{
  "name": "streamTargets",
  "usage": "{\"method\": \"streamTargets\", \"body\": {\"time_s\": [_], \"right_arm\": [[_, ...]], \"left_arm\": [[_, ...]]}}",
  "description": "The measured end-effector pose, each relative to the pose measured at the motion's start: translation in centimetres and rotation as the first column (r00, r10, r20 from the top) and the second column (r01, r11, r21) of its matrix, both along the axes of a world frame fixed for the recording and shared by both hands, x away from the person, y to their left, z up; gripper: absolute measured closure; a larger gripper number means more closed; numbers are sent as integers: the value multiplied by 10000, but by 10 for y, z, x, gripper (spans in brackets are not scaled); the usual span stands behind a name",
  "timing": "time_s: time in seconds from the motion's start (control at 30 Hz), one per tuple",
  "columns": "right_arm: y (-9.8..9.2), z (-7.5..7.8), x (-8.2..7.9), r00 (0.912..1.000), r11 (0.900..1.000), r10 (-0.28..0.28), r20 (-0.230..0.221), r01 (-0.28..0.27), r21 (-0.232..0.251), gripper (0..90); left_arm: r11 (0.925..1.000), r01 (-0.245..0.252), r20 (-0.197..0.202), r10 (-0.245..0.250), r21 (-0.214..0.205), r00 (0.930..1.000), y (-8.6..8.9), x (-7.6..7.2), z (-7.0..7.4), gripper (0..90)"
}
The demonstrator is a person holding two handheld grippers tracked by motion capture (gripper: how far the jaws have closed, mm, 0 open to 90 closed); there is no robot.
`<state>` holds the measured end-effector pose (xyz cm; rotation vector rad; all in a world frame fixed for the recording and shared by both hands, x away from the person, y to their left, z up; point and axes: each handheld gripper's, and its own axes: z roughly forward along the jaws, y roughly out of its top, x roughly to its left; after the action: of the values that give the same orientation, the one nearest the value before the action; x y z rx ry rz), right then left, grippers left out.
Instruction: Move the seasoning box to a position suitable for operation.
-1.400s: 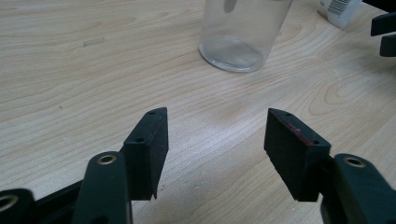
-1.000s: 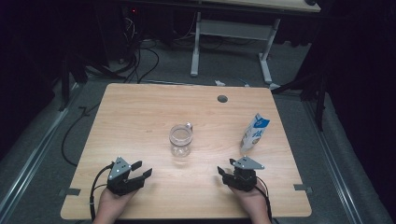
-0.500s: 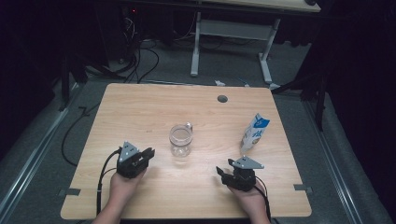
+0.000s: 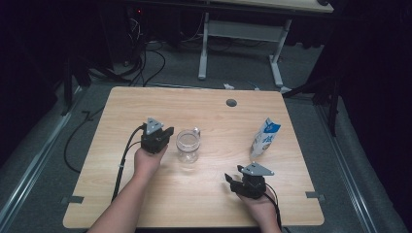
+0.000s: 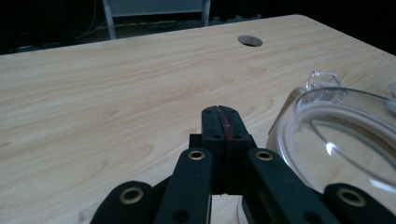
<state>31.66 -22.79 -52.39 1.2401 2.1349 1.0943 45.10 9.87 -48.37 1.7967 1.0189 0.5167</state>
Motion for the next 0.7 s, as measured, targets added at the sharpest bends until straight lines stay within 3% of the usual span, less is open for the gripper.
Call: {"method": "streamTargets", "body": {"time_s": [0.23, 0.33, 0.7], "right_arm": [[-1, 1, -1, 10000, 10000, 13, -32, -13, 72, 390], [0, 0, -1, 10000, 10000, 25, -40, -25, 15, 390], [2, 0, -2, 10000, 10000, 12, -34, -12, -14, 388]], "left_arm": [[9982, 594, -206, -596, -69, 9980, -12, 7, -8, 900], [9970, 765, -107, -766, -148, 9970, -13, 4, -9, 900], [9910, 1193, 29, -1194, -613, 9928, -12, -25, -14, 900]]}}
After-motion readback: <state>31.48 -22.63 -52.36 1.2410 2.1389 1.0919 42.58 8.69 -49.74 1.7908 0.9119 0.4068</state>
